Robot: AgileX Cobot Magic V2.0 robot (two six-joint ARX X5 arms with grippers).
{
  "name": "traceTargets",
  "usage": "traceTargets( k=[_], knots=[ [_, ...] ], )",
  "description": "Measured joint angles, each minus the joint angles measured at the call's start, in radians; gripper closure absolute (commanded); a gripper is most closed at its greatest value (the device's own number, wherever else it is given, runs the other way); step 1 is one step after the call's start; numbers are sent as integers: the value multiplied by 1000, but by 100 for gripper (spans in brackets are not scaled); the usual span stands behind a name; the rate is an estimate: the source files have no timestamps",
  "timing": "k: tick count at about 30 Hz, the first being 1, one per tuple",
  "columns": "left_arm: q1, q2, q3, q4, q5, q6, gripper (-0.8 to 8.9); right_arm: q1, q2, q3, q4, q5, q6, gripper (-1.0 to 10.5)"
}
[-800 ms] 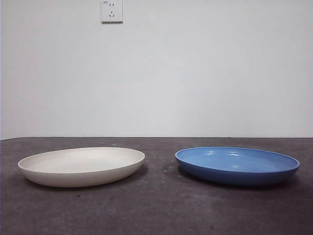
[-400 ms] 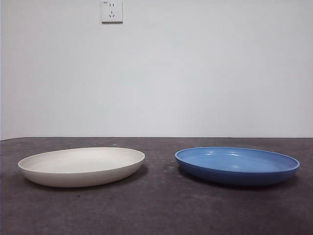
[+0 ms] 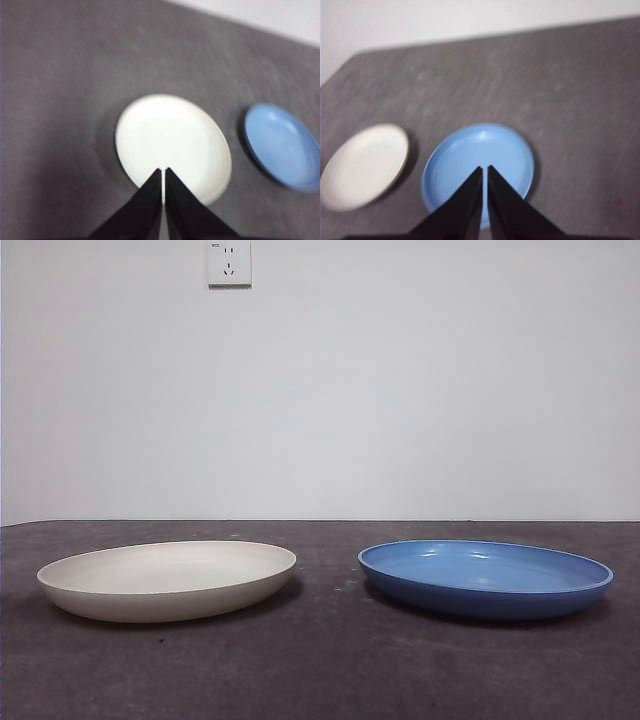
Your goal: Pick up the white plate, put it on the blue plate, put it on desk
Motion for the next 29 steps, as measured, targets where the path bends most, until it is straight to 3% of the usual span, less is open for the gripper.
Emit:
traceTargets(
  k=[6, 13, 19, 23, 25, 27, 29],
  knots=[
    [-50, 135, 108, -154, 115, 100, 804, 7, 133, 114, -183, -98, -95, 936],
    [-133, 159, 130, -220, 124, 157, 804, 71, 187, 149, -362, -107, -192, 936],
    [-150, 159, 132, -229, 124, 160, 797, 107, 190, 149, -406, -107, -220, 936],
    [-151, 159, 132, -231, 124, 160, 626, 107, 190, 149, -406, -107, -220, 909],
    [-151, 159, 132, -232, 124, 160, 476, 107, 190, 149, -406, -106, -220, 766],
    [-151, 159, 132, -232, 124, 158, 353, 107, 190, 149, -406, -106, -217, 552],
    [-151, 159, 132, -232, 124, 156, 328, 107, 190, 149, -406, -106, -212, 477]
  ],
)
